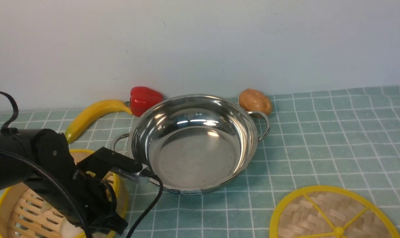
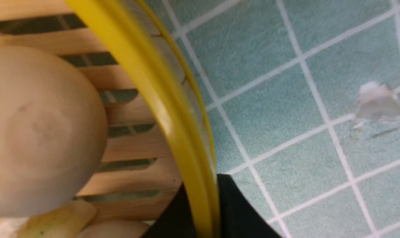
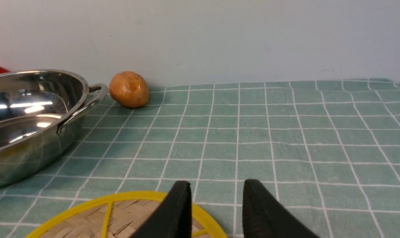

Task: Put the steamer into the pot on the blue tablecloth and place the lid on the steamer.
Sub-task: 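Grasp the rim of the steamer basket holding the buns with the left gripper, then place the bamboo steamer basket with dumplings into the steel pot with the left gripper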

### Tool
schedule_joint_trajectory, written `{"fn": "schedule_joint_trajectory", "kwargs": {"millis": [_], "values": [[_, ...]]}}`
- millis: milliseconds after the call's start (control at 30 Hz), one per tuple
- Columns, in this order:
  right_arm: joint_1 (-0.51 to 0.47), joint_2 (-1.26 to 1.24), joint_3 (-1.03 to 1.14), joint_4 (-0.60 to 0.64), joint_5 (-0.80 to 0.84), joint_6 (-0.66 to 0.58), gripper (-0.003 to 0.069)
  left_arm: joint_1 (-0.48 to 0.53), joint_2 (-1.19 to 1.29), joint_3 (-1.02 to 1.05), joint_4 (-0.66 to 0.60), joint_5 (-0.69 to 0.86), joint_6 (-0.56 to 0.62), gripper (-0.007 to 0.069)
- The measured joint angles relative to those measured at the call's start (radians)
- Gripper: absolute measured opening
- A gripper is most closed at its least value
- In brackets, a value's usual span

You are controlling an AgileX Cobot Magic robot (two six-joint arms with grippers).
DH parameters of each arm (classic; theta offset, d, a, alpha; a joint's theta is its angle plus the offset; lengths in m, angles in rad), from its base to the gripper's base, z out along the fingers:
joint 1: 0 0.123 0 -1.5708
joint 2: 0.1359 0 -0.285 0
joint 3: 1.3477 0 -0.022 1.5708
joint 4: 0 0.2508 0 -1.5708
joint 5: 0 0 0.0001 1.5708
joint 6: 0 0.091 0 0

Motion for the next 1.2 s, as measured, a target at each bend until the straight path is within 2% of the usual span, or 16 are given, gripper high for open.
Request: {"fn": "schedule_joint_trajectory", "kwargs": {"millis": [233, 433, 633, 700, 1000, 1200], "values": [[0.0, 0.0, 0.0, 0.0, 0.0, 0.0, 0.024, 0.0, -0.065, -0.071, 0.162, 0.126, 0.004, 0.0025], [0.0, 0.0, 0.0, 0.0, 0.0, 0.0, 0.024, 0.0, -0.086, -0.135, 0.192, 0.227, 0.022, 0.0025], [0.0, 0.0, 0.0, 0.0, 0.0, 0.0, 0.024, 0.0, -0.088, -0.258, 0.125, 0.311, 0.143, 0.0025], [0.0, 0.0, 0.0, 0.0, 0.0, 0.0, 0.024, 0.0, -0.088, -0.327, 0.056, 0.342, 0.206, 0.0025], [0.0, 0.0, 0.0, 0.0, 0.0, 0.0, 0.024, -0.008, -0.049, -0.553, -0.111, 0.426, 0.382, 0.0025], [0.0, 0.0, 0.0, 0.0, 0.0, 0.0, 0.024, -0.094, 0.086, -0.688, -0.147, 0.448, 0.499, 0.0025]]}}
